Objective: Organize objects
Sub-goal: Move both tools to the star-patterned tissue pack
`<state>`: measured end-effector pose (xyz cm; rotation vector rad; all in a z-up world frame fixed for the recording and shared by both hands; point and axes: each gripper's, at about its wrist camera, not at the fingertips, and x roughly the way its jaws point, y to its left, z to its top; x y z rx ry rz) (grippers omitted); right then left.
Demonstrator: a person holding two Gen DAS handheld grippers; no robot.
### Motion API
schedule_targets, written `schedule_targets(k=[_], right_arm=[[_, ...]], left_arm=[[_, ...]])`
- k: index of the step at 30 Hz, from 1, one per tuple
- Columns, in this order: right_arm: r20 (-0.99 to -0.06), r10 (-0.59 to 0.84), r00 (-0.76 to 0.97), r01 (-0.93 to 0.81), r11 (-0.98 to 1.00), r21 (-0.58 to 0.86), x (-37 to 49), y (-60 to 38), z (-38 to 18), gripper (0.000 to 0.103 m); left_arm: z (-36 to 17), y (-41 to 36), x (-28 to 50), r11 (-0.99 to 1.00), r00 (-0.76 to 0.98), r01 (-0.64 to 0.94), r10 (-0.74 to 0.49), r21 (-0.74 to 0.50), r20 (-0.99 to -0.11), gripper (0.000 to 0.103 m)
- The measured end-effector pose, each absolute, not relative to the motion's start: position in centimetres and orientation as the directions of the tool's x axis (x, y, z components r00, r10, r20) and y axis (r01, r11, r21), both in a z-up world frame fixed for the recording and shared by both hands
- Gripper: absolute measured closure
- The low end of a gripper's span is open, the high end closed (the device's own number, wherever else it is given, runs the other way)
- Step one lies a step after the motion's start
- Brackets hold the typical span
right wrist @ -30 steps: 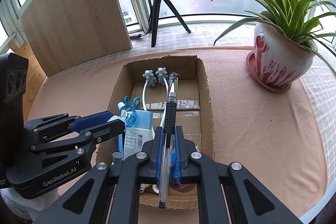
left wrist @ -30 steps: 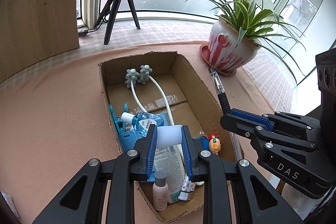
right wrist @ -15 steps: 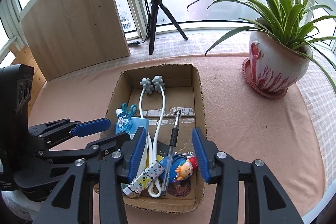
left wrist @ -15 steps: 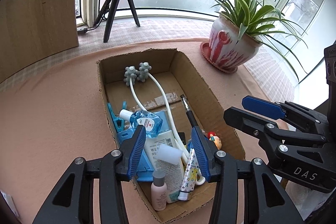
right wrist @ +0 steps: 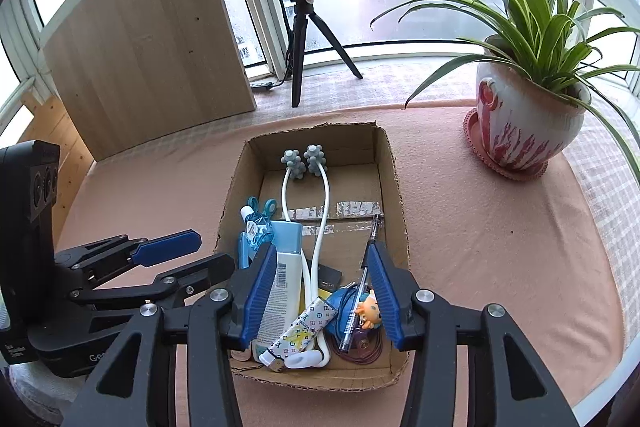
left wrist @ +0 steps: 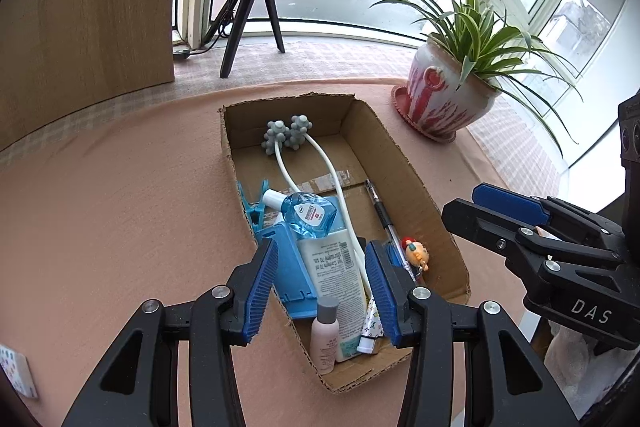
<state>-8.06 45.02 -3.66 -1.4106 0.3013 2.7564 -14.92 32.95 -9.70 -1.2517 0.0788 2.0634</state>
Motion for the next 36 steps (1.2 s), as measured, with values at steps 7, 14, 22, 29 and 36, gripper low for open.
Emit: schedule_targets(k=[7, 14, 22, 29, 36], right_arm=[[-0.799, -0.059, -0.598, -0.097, -0.985, 0.145, -7.6, 42.4, -3.0, 0.055], [-0.792, -0.056, -0.608, -0.061, -0.991, 0.117, -7.2, 38.3, -2.4, 0.051], [-0.780, -0.057, -0.623, -0.015, -0.996, 0.085, -6.7, 33.1, -1.8, 0.038], [-0.782, -0.078, -0.619, 0.017, -0.996, 0.087, -6.5, 29.4, -1.9, 0.031], [-0.793, -0.100, -0.601, 0.059, -0.995, 0.082, -6.5, 25.6, -2.8, 0.031]], left_arm=[[-9.0, 29.2, -14.7, -0.769, -0.307, -0.570, 0.527, -0.290, -0.793, 0.052], [-8.3, 24.5, -14.4, -0.794, -0.336, -0.537, 0.510, -0.284, -0.792, 0.039], [-7.8, 18.4, -13.7, -0.834, -0.381, -0.486, 0.470, -0.260, -0.796, 0.014], [-8.0, 12.6, -13.5, -0.864, -0.408, -0.435, 0.441, -0.255, -0.799, 0.009], [-9.4, 6.8, -13.7, -0.894, -0.415, -0.371, 0.402, -0.251, -0.816, 0.009]])
